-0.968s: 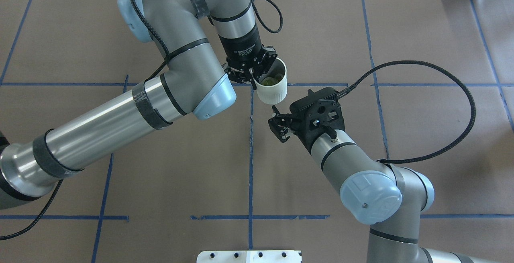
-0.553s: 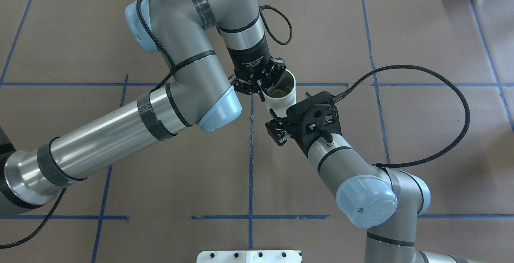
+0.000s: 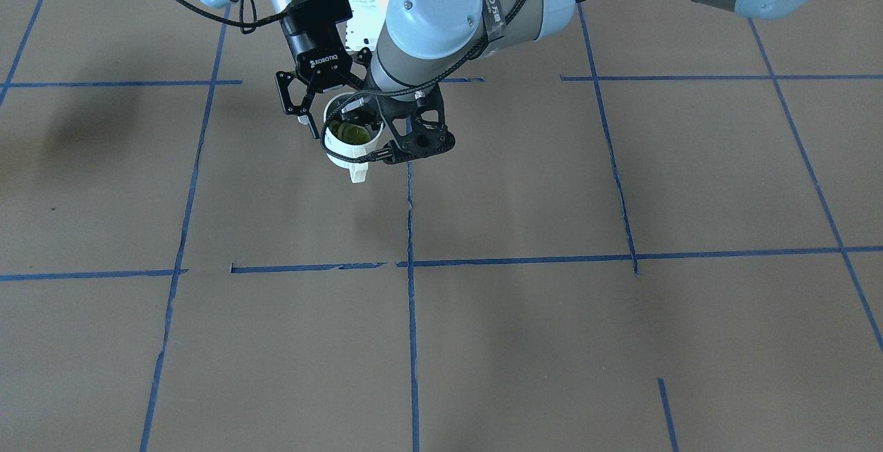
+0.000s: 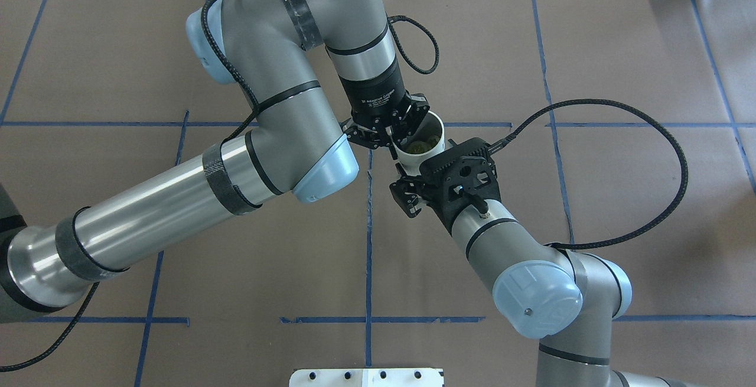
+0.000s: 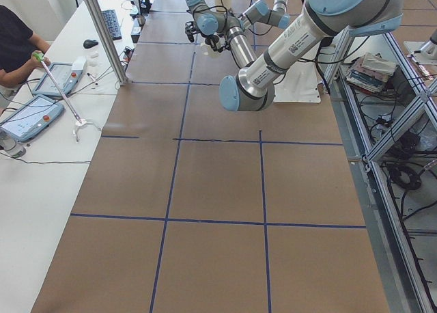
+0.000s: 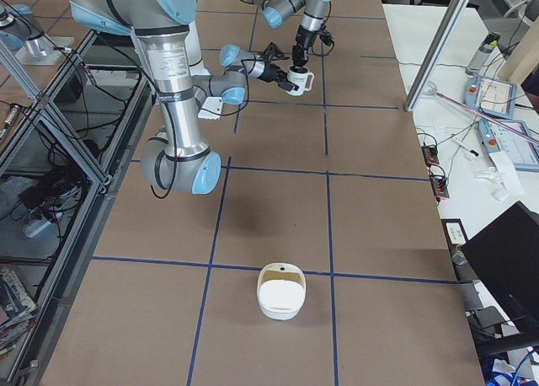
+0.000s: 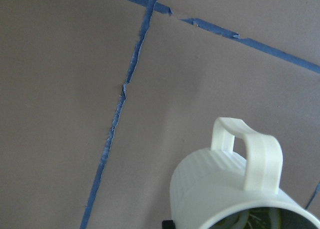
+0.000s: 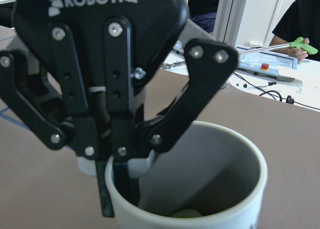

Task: Left arm hands cup to right arm to dump lemon

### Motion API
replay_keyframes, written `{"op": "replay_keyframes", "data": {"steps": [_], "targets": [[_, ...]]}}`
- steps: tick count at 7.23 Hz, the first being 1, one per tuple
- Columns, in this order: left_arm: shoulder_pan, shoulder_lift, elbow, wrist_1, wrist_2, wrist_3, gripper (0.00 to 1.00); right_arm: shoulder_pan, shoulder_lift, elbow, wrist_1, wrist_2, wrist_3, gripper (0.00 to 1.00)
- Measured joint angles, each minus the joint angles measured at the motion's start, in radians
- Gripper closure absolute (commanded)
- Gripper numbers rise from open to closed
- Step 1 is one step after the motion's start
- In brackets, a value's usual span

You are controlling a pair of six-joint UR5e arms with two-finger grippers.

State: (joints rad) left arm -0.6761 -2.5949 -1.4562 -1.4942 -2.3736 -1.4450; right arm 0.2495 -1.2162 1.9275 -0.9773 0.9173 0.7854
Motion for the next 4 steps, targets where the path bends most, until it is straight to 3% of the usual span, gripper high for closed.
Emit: {"op": "replay_keyframes", "data": {"steps": [1,2,3,4], "targets": [[0.001,0.0,-0.005,0.0,-0.003,0.0,0.94,0.0,0.0,0.0,0.0,0.0,0.0,0.01],[0.001,0.0,-0.009,-0.001,-0.006,0.0,0.92,-0.001,0.0,-0.001,-0.001,0.0,-0.001,0.08],[0.001,0.001,-0.013,-0.001,-0.014,0.001,0.82,-0.001,0.0,-0.001,-0.001,0.0,-0.002,0.41],[0.001,0.001,-0.014,-0.001,-0.03,0.002,0.66,-0.001,-0.001,-0.001,-0.001,0.0,-0.004,0.65]]}}
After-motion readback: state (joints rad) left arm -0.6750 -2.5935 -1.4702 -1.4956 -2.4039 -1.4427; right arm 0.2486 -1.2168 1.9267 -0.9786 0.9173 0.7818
